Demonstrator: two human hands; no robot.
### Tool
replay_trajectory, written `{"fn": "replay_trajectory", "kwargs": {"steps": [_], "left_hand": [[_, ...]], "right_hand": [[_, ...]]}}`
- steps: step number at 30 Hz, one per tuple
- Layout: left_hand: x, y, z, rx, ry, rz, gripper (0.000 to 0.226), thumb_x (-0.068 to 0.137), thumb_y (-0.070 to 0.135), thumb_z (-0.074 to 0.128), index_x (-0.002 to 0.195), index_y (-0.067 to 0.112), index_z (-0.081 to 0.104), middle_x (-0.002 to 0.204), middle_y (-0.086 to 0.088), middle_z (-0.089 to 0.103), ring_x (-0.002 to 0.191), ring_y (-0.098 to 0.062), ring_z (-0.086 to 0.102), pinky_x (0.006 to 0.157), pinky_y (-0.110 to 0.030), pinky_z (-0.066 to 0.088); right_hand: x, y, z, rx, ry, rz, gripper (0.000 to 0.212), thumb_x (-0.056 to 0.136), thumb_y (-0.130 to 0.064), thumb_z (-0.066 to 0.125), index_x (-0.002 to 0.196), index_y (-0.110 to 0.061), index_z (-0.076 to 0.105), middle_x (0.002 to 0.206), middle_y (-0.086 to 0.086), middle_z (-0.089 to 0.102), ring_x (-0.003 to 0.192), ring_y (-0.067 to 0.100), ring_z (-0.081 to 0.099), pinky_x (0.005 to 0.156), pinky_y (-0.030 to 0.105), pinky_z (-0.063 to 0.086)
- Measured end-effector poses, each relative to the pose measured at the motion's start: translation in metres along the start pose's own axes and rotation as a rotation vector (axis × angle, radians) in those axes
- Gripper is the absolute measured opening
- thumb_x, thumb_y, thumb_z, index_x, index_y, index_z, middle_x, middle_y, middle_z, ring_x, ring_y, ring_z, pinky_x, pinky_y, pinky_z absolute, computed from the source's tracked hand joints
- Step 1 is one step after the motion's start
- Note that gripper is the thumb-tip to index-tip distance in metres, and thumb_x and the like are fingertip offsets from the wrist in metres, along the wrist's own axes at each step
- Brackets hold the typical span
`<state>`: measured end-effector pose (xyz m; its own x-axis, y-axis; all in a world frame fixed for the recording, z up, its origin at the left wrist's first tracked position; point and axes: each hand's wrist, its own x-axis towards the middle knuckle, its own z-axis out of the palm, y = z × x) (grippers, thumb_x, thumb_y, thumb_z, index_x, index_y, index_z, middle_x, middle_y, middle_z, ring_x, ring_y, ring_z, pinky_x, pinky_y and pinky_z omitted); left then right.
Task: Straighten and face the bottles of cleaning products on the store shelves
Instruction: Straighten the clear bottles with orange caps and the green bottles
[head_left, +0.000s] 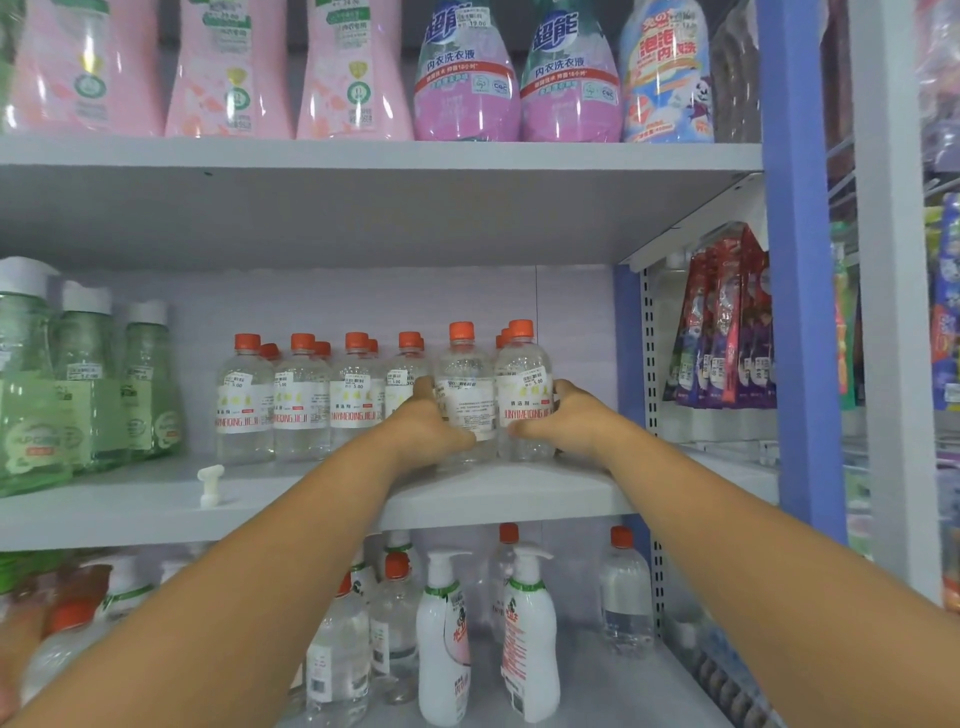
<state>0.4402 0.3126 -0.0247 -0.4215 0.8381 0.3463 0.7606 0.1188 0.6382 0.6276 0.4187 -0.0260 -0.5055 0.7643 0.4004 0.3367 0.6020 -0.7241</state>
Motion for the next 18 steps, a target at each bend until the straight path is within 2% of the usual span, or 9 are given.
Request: {"fn": "replay_trajectory", "kwargs": {"steps": [3, 7, 10, 14, 16, 18], "left_hand": [[-0.0002, -0.0006, 0.0011, 0.0, 0.042, 0.001, 0.108, 0.08, 0.037, 0.087, 0.156, 0.024, 0.012, 0.125, -0.003, 0.064, 0.108, -0.024, 0.064, 0.085, -0.034, 0.05], [-0.0003, -0.0002, 0.001, 0.019, -0.002, -0.017, 0.107, 0.082, 0.039, 0.083, 0.16, 0.026, 0.01, 0.123, 0.004, 0.063, 0.107, -0.022, 0.063, 0.086, -0.035, 0.049], [0.0002, -0.0006, 0.0018, 0.029, 0.0, -0.018, 0.107, 0.082, 0.033, 0.084, 0.16, 0.025, 0.011, 0.126, 0.0, 0.064, 0.11, -0.024, 0.064, 0.089, -0.038, 0.052], [-0.0009, -0.0003, 0.002, 0.041, 0.051, -0.015, 0.112, 0.073, 0.043, 0.091, 0.157, 0.021, 0.019, 0.139, -0.004, 0.06, 0.123, -0.029, 0.06, 0.103, -0.046, 0.052], [-0.0019, 0.0004, 0.0017, 0.043, 0.044, -0.016, 0.11, 0.074, 0.046, 0.089, 0.156, 0.02, 0.021, 0.139, -0.004, 0.06, 0.122, -0.029, 0.06, 0.101, -0.045, 0.053], [-0.0019, 0.0006, 0.0009, 0.037, 0.039, -0.016, 0.101, 0.078, 0.043, 0.085, 0.154, 0.019, 0.023, 0.126, -0.001, 0.064, 0.108, -0.025, 0.065, 0.085, -0.038, 0.056]], "right_hand": [[-0.0014, -0.0008, 0.0001, 0.001, -0.007, -0.003, 0.065, 0.081, -0.029, 0.085, 0.135, -0.019, 0.05, 0.121, -0.003, 0.065, 0.107, 0.016, 0.062, 0.069, 0.021, 0.045], [-0.0023, -0.001, 0.0005, 0.003, -0.005, -0.002, 0.067, 0.082, -0.03, 0.085, 0.137, -0.017, 0.048, 0.127, 0.0, 0.065, 0.113, 0.019, 0.063, 0.086, 0.029, 0.048], [-0.0019, -0.0004, 0.0011, 0.016, -0.023, -0.005, 0.064, 0.082, -0.028, 0.085, 0.132, -0.019, 0.047, 0.125, 0.0, 0.065, 0.11, 0.017, 0.062, 0.082, 0.027, 0.048], [-0.0011, 0.0004, 0.0012, -0.002, -0.009, -0.01, 0.065, 0.08, -0.03, 0.087, 0.13, -0.021, 0.046, 0.122, -0.002, 0.065, 0.108, 0.017, 0.062, 0.081, 0.027, 0.048], [-0.0012, 0.0003, 0.0008, -0.019, -0.004, -0.012, 0.069, 0.08, -0.034, 0.087, 0.133, -0.02, 0.045, 0.119, -0.004, 0.063, 0.106, 0.016, 0.062, 0.075, 0.026, 0.047], [-0.0012, 0.0, 0.001, -0.018, -0.015, -0.008, 0.07, 0.08, -0.035, 0.086, 0.134, -0.02, 0.044, 0.118, -0.005, 0.062, 0.102, 0.014, 0.062, 0.071, 0.025, 0.046]]}}
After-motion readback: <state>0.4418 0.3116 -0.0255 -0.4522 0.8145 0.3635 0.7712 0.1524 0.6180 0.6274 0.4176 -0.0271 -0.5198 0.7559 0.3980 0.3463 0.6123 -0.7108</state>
